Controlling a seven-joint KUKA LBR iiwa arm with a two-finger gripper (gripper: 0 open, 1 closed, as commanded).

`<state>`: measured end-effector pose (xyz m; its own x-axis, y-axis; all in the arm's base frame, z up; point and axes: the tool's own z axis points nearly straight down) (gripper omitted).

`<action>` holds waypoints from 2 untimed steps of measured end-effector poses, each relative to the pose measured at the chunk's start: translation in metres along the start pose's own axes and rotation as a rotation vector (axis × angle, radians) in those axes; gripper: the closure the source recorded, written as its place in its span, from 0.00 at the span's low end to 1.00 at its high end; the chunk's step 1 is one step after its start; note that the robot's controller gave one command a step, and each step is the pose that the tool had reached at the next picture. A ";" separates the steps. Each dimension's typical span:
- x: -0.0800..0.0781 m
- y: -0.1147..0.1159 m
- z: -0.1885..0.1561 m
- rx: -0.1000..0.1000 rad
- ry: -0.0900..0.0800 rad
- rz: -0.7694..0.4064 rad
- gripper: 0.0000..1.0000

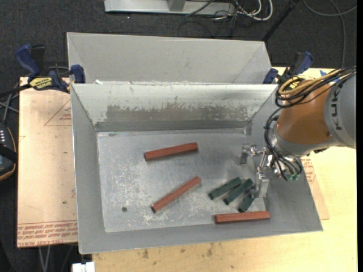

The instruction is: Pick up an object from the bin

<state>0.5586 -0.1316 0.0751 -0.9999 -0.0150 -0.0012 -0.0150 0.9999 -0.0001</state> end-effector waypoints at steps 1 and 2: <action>0.047 -0.005 0.002 0.000 -0.001 -0.227 1.00; 0.047 -0.004 0.002 0.000 -0.001 -0.228 1.00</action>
Offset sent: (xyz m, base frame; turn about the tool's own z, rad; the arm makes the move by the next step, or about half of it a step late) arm 0.0000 0.0000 0.0000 0.0000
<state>0.5121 -0.1367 0.0727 -0.9706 -0.2406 -0.0022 -0.2406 0.9706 -0.0007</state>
